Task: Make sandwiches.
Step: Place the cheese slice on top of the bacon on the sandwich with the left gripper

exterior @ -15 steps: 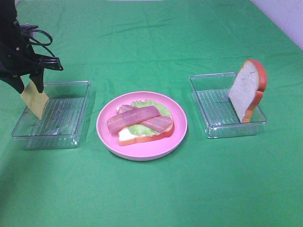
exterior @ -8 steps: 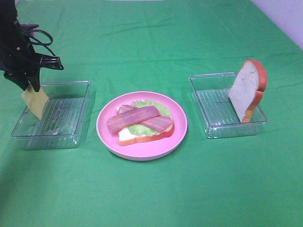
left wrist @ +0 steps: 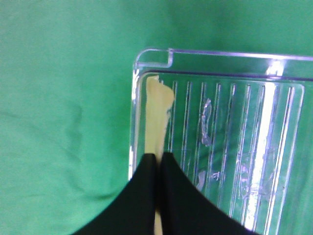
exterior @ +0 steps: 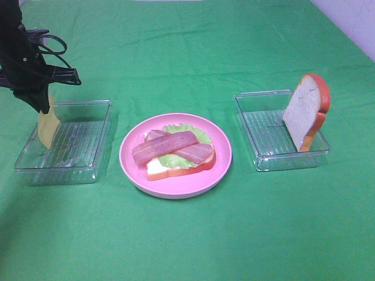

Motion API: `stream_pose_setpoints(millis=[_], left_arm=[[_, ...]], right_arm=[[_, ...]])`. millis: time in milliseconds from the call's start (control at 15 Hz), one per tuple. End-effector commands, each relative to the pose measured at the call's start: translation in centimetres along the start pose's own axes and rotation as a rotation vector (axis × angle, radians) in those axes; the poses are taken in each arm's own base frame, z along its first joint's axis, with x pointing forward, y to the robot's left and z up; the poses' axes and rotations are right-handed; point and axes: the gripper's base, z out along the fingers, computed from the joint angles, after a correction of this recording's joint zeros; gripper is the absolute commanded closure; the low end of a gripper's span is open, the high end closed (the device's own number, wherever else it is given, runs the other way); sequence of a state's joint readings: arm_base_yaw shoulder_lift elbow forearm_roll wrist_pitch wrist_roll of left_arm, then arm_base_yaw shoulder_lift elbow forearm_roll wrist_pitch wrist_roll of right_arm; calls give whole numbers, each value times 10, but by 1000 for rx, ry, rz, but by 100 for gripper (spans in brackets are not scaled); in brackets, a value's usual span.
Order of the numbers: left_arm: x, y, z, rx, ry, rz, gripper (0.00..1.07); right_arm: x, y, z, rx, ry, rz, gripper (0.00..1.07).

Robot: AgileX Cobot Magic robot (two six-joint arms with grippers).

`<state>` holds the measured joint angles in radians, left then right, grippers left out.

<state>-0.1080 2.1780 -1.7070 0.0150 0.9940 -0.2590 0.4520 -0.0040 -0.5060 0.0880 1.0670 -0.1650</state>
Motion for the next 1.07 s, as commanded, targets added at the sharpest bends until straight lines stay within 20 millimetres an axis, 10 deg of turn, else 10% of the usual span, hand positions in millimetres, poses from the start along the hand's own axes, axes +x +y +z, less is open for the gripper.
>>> stream_pose_setpoints(millis=[67,533,1067], left_arm=[[1,-2,-3,23,1,4,107],[0,-21,-51,245,-95,38,107],[9,-87,-72,745,-142,152,107]], right_arm=[[2,1,-2,1,-26,-5,31],[2,1,-2,1,-26,-5,31],[2,1,-2,1,-26,-5,31]])
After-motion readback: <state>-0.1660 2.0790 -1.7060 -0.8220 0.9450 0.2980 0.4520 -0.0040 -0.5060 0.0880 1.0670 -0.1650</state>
